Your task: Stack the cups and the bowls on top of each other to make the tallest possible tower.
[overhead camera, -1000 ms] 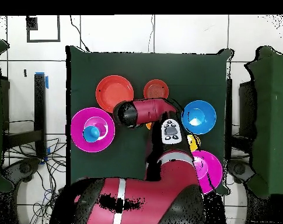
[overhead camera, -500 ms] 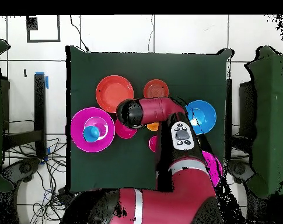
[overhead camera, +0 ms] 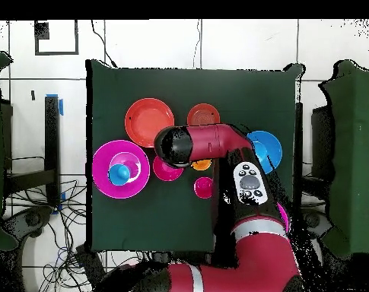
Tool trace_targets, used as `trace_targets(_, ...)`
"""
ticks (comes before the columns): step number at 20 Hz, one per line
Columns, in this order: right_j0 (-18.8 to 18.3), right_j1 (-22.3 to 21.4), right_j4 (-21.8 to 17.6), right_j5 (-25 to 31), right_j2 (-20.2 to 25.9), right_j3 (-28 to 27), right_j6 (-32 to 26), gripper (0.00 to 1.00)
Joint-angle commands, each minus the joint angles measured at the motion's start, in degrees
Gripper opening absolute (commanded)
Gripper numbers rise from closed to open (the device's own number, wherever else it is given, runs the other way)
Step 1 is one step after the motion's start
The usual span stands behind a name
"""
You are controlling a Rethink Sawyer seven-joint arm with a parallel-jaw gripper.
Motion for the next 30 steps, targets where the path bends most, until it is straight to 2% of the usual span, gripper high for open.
trace_targets(1,0.17,4.01,-7.78,-2.17,6.2,0.36,-12.03,1.0)
trace_targets(7,-0.31,4.22,-11.55,-3.96,7.02,0.0,-12.34,1.0)
trace_targets(13,0.43,3.63,-15.26,-7.62,6.88,0.31,-9.29,1.0)
trace_targets(23,0.29,3.09,-17.78,-8.92,7.67,0.51,-8.46,1.0)
trace_targets(30,-0.2,3.15,-21.08,-10.95,8.15,0.38,-9.8,1.0)
